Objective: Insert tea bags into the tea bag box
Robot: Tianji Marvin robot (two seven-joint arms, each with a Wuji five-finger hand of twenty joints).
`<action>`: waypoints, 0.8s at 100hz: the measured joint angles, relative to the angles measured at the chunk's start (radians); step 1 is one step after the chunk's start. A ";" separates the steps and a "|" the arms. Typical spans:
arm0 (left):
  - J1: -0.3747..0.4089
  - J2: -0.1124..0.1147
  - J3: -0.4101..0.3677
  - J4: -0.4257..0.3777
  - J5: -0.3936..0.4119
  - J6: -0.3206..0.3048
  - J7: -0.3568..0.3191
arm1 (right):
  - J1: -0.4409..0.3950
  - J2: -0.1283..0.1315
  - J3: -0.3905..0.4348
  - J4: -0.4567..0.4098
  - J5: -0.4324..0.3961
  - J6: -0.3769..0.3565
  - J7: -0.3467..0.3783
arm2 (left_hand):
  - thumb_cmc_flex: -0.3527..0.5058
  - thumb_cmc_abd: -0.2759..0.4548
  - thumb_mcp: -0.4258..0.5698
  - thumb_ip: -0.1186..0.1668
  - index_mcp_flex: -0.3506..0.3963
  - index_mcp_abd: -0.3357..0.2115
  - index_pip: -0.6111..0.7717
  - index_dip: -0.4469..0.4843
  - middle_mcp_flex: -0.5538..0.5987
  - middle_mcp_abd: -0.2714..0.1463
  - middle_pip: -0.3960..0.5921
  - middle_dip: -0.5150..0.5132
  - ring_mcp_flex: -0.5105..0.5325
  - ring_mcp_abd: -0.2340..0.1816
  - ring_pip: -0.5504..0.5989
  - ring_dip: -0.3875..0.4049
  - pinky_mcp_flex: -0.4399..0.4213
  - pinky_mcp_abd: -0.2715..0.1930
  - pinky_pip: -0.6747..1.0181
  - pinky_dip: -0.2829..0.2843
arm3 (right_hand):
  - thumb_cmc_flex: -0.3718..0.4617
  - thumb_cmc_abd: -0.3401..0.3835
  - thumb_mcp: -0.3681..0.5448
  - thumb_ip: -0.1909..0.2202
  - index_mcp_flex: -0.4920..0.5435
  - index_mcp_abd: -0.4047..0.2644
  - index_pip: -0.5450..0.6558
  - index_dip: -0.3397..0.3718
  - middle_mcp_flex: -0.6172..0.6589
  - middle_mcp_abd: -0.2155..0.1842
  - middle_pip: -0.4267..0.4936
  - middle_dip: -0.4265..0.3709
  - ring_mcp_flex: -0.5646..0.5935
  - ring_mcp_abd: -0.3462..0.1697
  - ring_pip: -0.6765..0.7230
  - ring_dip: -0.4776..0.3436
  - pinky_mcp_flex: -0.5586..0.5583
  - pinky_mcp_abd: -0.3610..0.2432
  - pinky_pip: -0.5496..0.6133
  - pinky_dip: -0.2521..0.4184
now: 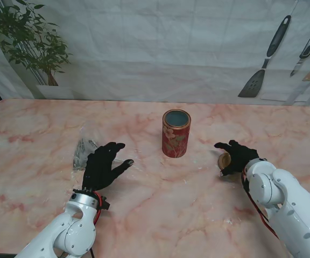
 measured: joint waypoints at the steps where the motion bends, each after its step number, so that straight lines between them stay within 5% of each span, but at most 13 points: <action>1: 0.000 0.000 0.000 0.000 0.000 0.000 0.000 | 0.002 0.000 -0.002 0.002 0.001 0.000 0.002 | 0.000 0.000 0.000 0.000 0.000 0.000 0.000 0.000 0.000 0.000 0.000 0.000 0.000 0.000 0.000 0.000 0.001 0.000 0.000 0.000 | 0.000 0.000 0.000 0.000 0.000 0.000 -0.004 0.002 0.000 0.000 0.000 0.000 0.000 0.000 0.000 0.000 0.001 0.000 0.000 0.000; 33: -0.001 -0.003 0.002 0.001 -0.011 -0.003 0.011 | 0.044 0.017 -0.038 0.022 -0.047 -0.022 0.094 | 0.000 0.000 0.000 0.000 0.000 0.000 0.003 0.000 0.000 0.000 0.000 0.000 0.003 0.000 0.000 0.000 0.004 0.000 0.010 0.001 | 0.003 -0.011 0.006 0.000 0.001 -0.001 -0.125 0.042 0.000 0.006 -0.025 -0.074 0.000 0.000 0.015 0.001 0.010 -0.001 0.000 0.000; 80: -0.006 -0.009 0.007 0.013 -0.027 -0.017 0.035 | 0.050 0.032 -0.055 0.009 -0.096 -0.021 0.192 | 0.010 -0.011 0.002 0.000 0.000 -0.002 0.011 0.000 0.000 -0.001 0.001 0.000 0.004 0.000 0.000 0.000 0.013 0.000 0.011 0.008 | 0.066 -0.009 -0.010 0.000 0.013 -0.001 -0.153 -0.079 0.000 0.008 -0.038 -0.136 -0.017 -0.003 0.015 0.002 0.029 -0.051 0.000 -0.001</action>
